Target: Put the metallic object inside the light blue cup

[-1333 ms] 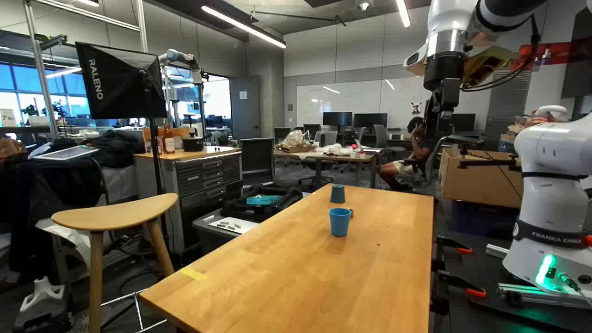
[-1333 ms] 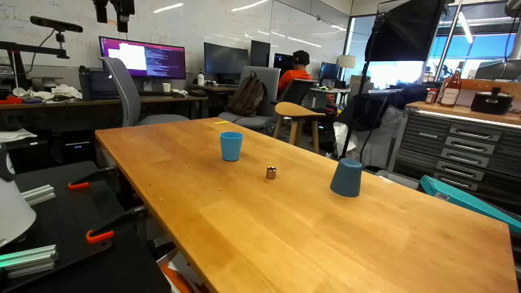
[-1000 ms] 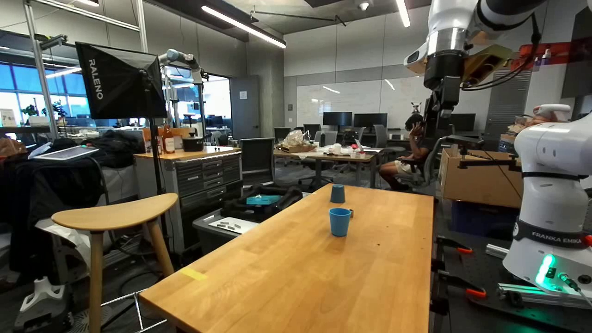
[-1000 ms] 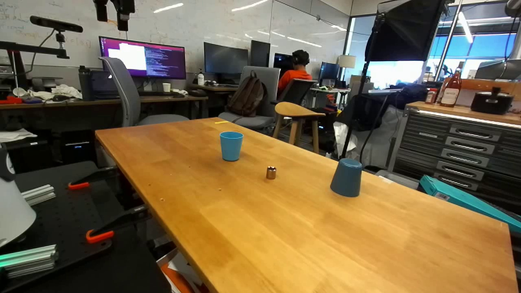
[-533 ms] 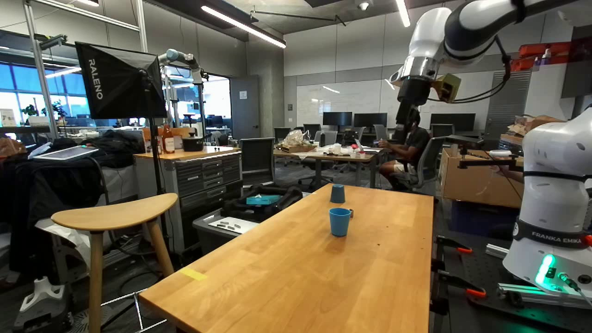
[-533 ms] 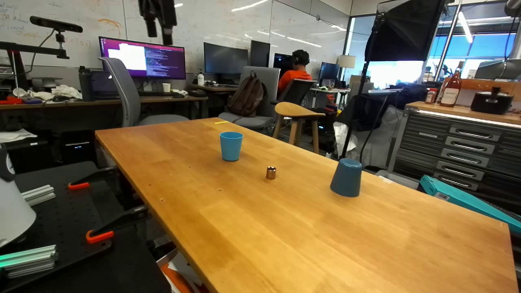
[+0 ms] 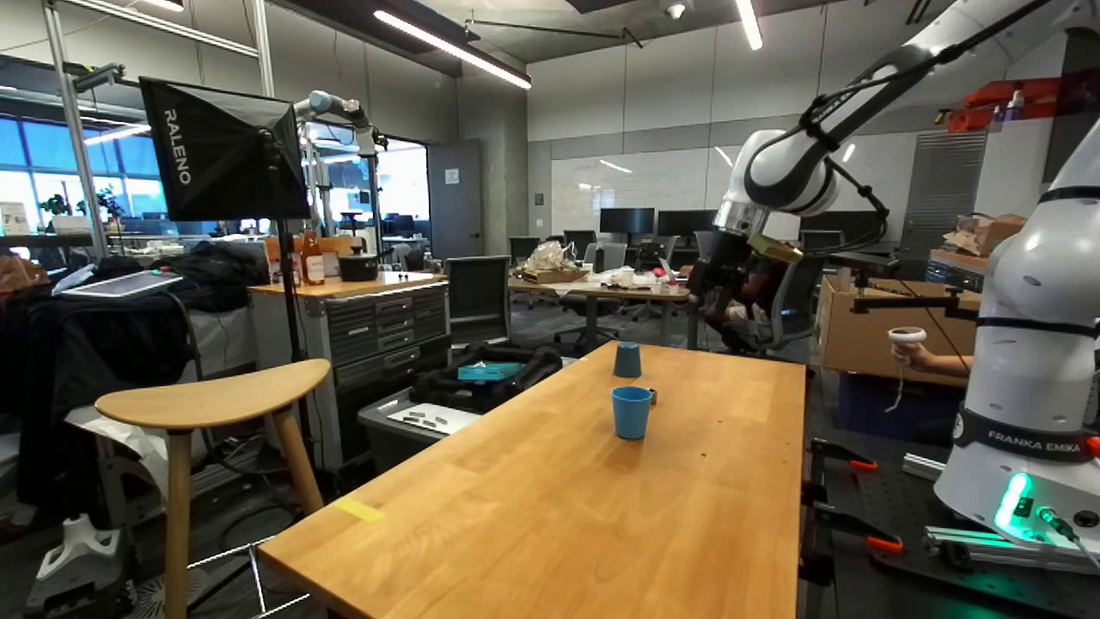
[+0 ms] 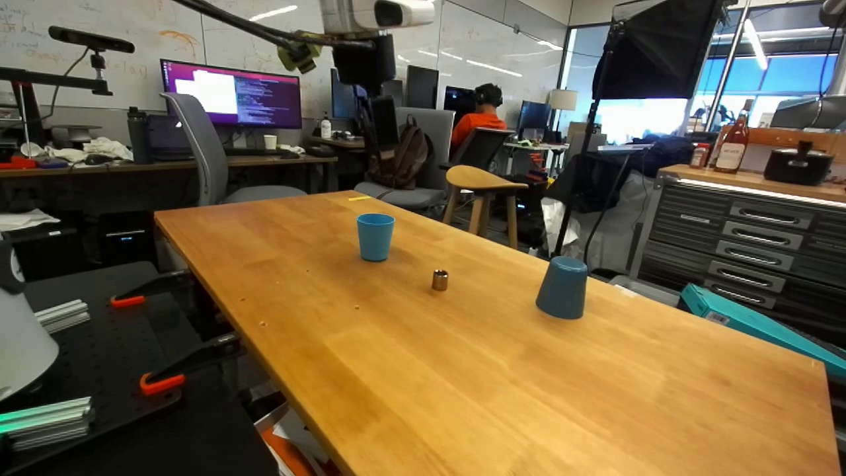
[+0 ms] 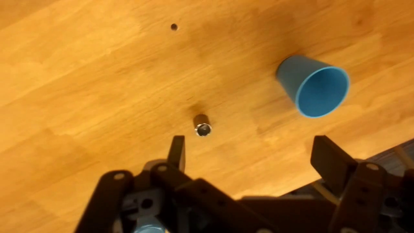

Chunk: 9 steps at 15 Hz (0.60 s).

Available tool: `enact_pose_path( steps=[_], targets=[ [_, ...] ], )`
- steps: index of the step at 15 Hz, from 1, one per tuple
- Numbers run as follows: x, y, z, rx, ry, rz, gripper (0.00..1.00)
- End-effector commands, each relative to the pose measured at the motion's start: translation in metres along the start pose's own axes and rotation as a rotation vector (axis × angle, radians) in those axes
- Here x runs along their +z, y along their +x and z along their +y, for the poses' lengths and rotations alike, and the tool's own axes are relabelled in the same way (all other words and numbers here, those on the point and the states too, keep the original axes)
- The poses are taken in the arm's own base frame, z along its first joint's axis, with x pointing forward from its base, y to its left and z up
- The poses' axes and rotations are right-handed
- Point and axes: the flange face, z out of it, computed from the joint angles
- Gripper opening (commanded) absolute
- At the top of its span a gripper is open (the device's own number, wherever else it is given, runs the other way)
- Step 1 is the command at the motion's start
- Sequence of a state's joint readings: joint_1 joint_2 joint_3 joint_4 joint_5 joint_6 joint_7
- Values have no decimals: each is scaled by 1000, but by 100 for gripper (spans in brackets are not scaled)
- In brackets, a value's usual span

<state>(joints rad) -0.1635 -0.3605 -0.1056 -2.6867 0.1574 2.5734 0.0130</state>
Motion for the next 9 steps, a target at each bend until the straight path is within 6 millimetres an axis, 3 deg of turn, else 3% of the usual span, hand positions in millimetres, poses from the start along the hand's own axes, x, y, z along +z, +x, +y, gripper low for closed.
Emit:
enact_pose_path(
  steps=[1, 5, 7, 9],
  targets=[
    [60, 35, 36, 99, -69, 25, 100],
    [131, 56, 55, 173, -131, -13, 100],
    [168, 71, 53, 205, -162, -59, 100],
    [192, 85, 45, 220, -178, -85, 100]
  ],
)
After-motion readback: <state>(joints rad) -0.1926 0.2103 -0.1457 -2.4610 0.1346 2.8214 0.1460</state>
